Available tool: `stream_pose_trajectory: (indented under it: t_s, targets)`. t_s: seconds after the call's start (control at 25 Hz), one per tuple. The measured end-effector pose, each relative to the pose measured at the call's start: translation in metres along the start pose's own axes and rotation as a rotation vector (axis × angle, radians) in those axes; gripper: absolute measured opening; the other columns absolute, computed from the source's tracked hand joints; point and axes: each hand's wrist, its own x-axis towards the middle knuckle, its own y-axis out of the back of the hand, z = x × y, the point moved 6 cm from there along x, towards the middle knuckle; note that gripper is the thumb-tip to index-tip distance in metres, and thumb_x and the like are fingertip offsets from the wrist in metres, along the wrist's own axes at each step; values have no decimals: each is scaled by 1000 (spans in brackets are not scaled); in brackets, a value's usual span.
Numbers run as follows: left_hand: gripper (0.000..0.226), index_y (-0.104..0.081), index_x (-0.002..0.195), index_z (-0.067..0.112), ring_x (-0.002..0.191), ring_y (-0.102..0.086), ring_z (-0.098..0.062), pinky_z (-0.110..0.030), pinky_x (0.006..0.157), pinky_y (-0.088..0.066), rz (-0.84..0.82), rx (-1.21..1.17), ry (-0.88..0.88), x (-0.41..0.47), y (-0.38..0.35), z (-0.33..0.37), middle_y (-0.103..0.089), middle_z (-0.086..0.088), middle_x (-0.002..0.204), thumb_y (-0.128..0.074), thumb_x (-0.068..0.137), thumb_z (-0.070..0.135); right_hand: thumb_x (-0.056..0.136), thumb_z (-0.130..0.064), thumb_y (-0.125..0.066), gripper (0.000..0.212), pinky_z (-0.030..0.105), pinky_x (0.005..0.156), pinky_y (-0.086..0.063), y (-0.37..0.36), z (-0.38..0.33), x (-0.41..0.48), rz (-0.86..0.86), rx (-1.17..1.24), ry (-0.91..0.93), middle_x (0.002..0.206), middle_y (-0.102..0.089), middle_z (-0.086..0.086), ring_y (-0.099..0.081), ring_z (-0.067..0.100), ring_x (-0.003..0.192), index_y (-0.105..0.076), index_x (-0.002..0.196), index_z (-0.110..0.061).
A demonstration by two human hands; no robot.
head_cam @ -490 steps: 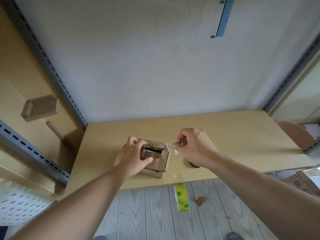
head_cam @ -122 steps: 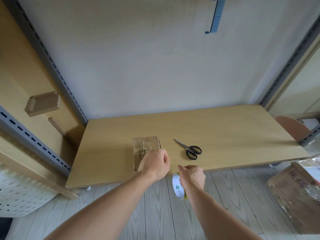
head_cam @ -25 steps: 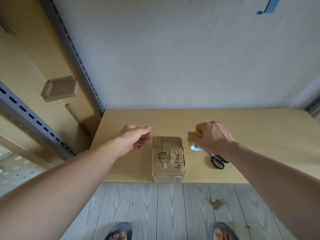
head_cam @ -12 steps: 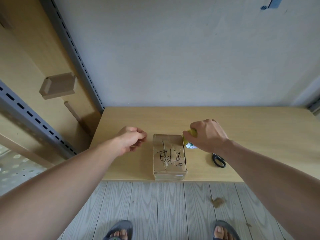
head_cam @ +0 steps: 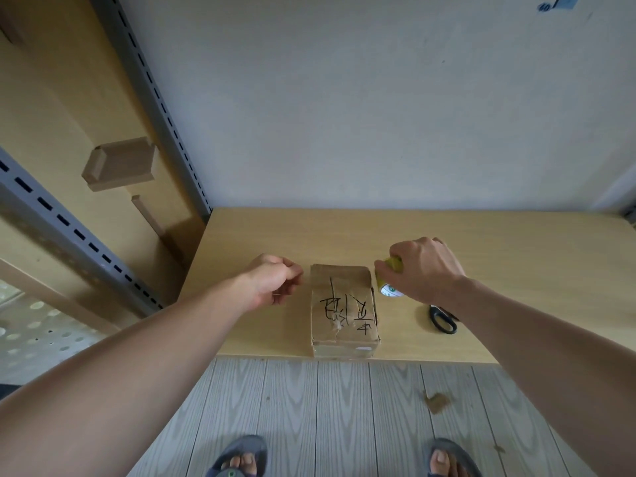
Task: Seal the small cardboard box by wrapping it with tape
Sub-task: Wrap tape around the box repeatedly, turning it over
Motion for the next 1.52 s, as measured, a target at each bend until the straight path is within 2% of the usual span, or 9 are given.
stream_pose_trajectory:
  t_s: [0.4, 0.6, 0.84, 0.96, 1.12, 1.24, 1.32, 1.44, 1.52]
  targets:
    - [18, -60, 87, 11, 62, -51, -16, -27, 60, -40, 53, 18, 12, 1, -9, -5, -61, -4, 76, -51, 102, 6, 92, -45, -53, 48, 30, 67, -34, -8, 3, -2, -23, 11, 4, 51, -48, -1, -40, 22, 49, -43, 55, -16]
    - [18, -57, 112, 9, 69, -55, -19, -30, 63, -47, 148, 88, -4, 3, -27, -10, -60, -7, 87, -40, 105, 11, 94, -49, -49, 48, 30, 69, -33, -20, 3, -4, -91, -6, -15, 54, -47, -4, -40, 17, 49, -44, 59, -18]
    - [21, -56, 115, 9, 86, -59, -28, -38, 84, -56, 226, 290, -42, 0, -30, -3, -60, -9, 91, -38, 104, 12, 95, -50, -47, 49, 30, 69, -31, -24, 4, -4, -109, -1, -21, 55, -47, -4, -39, 16, 50, -42, 58, -18]
    - [23, -60, 113, 7, 85, -61, -28, -35, 78, -54, 235, 298, -36, 0, -30, -3, -64, -9, 90, -39, 103, 9, 96, -52, -45, 50, 32, 70, -35, -29, 5, -4, -112, 10, -17, 56, -47, -5, -40, 16, 50, -42, 58, -19]
    - [24, -65, 110, 8, 94, -71, -32, -40, 81, -59, 256, 363, -85, 1, -27, -1, -72, -15, 103, -44, 101, 14, 97, -52, -44, 50, 34, 76, -41, -32, 4, -5, -134, 9, -28, 59, -48, -6, -45, 19, 54, -42, 60, -20]
    - [16, -59, 114, 14, 95, -71, -30, -32, 63, -55, 226, 385, -48, 3, -26, -11, -70, -11, 107, -52, 100, 16, 98, -50, -44, 49, 35, 78, -41, -33, 3, -5, -162, 19, -45, 61, -48, -5, -47, 21, 59, -41, 61, -19]
    - [24, -55, 121, 17, 95, -69, -27, -28, 60, -48, 217, 391, -47, 3, -21, -13, -67, -9, 113, -58, 98, 14, 98, -49, -45, 49, 35, 78, -38, -34, 3, -5, -175, 36, -59, 62, -48, -4, -46, 21, 60, -40, 61, -18]
    - [40, -51, 132, 20, 101, -59, -17, -25, 78, -45, 295, 536, -343, -4, -14, 12, -59, -4, 126, -59, 94, 6, 98, -49, -45, 49, 36, 79, -38, -33, 4, -5, -176, 52, -66, 62, -49, -4, -46, 22, 61, -41, 60, -18]
    - [53, -43, 144, 22, 128, -49, -22, -33, 102, -43, 202, 629, -503, -13, -29, 26, -44, -6, 147, -64, 96, 33, 97, -49, -45, 49, 36, 78, -38, -33, 4, -5, -188, 63, -68, 62, -49, -4, -46, 22, 61, -42, 60, -18]
